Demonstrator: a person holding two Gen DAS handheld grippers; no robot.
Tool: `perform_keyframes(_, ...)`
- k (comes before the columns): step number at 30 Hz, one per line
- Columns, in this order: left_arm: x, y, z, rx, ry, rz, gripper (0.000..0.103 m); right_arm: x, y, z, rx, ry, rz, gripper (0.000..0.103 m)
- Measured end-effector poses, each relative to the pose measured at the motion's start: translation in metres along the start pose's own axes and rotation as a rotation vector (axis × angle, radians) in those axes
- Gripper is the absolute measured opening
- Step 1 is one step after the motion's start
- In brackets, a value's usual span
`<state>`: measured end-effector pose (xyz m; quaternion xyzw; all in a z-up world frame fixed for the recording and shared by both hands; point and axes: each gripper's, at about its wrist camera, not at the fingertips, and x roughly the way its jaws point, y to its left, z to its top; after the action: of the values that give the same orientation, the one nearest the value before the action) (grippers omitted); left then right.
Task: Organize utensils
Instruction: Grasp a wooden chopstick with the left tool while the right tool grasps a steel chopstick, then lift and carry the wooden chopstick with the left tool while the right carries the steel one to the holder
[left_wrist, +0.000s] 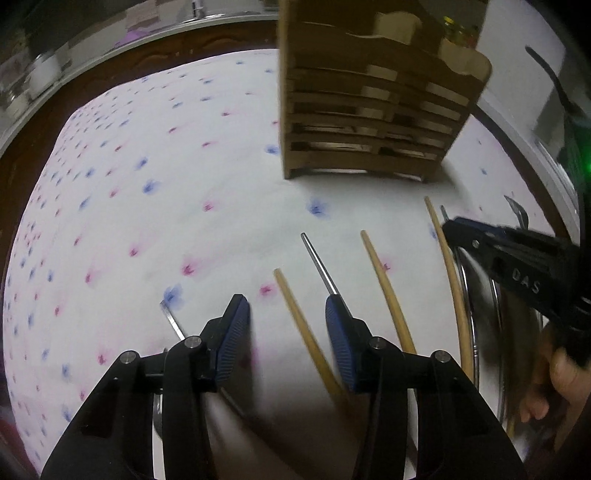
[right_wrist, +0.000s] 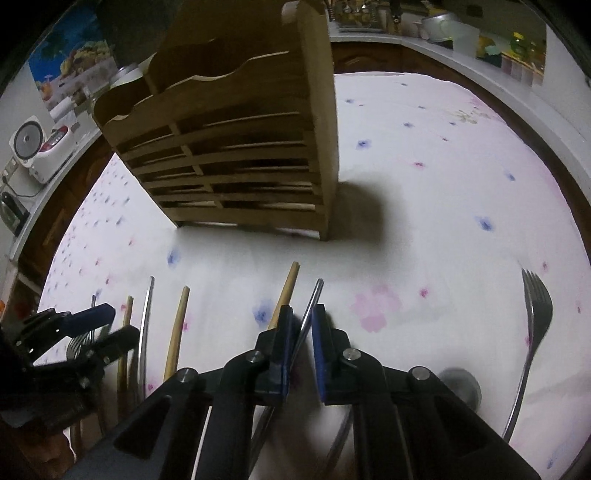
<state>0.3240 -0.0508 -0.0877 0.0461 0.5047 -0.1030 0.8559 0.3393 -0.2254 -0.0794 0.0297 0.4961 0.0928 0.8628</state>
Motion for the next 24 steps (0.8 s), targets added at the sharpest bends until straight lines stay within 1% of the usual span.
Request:
perform_keyframes(2, 0.000, -0.004, 0.000, 0.028, -0.012, 0.010, 0.032, 0.001, 0.001, 0.002, -0.014, 0.001, 0.001, 0.010)
perform_keyframes(4, -0.001, -0.005, -0.001, 0.040, -0.024, -0.002, 0.014, 0.002, 0.003, 0.000, -0.030, -0.005, 0.000, 0.009)
perform_keyframes(5, -0.001, -0.004, -0.001, 0.041, -0.029, -0.005, 0.011, 0.001, 0.002, -0.001, -0.033, -0.011, 0.002, 0.009)
perform_keyframes(8, -0.001, -0.001, 0.000, 0.022, -0.032, -0.026, 0.010, -0.001, -0.001, -0.001, -0.006, -0.020, 0.024, 0.006)
perform_keyframes(10, -0.003, 0.002, -0.001, 0.003, -0.032, -0.049, 0.008, -0.005, -0.004, -0.004, 0.029, -0.029, 0.072, 0.005)
perform_keyframes(11, -0.005, 0.004, -0.001, -0.007, -0.035, -0.062, 0.008, -0.008, -0.004, -0.005, 0.035, -0.036, 0.082, 0.005)
perform_keyframes(14, -0.017, 0.008, -0.005, -0.032, -0.059, -0.085, 0.006, -0.026, -0.004, -0.007, 0.043, -0.073, 0.114, 0.005)
perform_keyframes(17, -0.038, 0.012, -0.007, -0.057, -0.096, -0.125, 0.004, -0.046, -0.004, -0.007, 0.050, -0.109, 0.148, 0.005)
perform_keyframes(19, -0.057, 0.014, -0.010, -0.062, -0.135, -0.145, 0.004, -0.060, -0.004, -0.008, 0.053, -0.134, 0.164, 0.004)
perform_keyframes(21, -0.079, 0.016, -0.012, -0.066, -0.181, -0.168, 0.004, -0.078, -0.004, -0.008, 0.055, -0.170, 0.181, 0.004)
perform_keyframes(24, -0.105, 0.011, -0.010, -0.064, -0.236, -0.182, 0.004, -0.107, -0.002, -0.010, 0.053, -0.230, 0.200, 0.004)
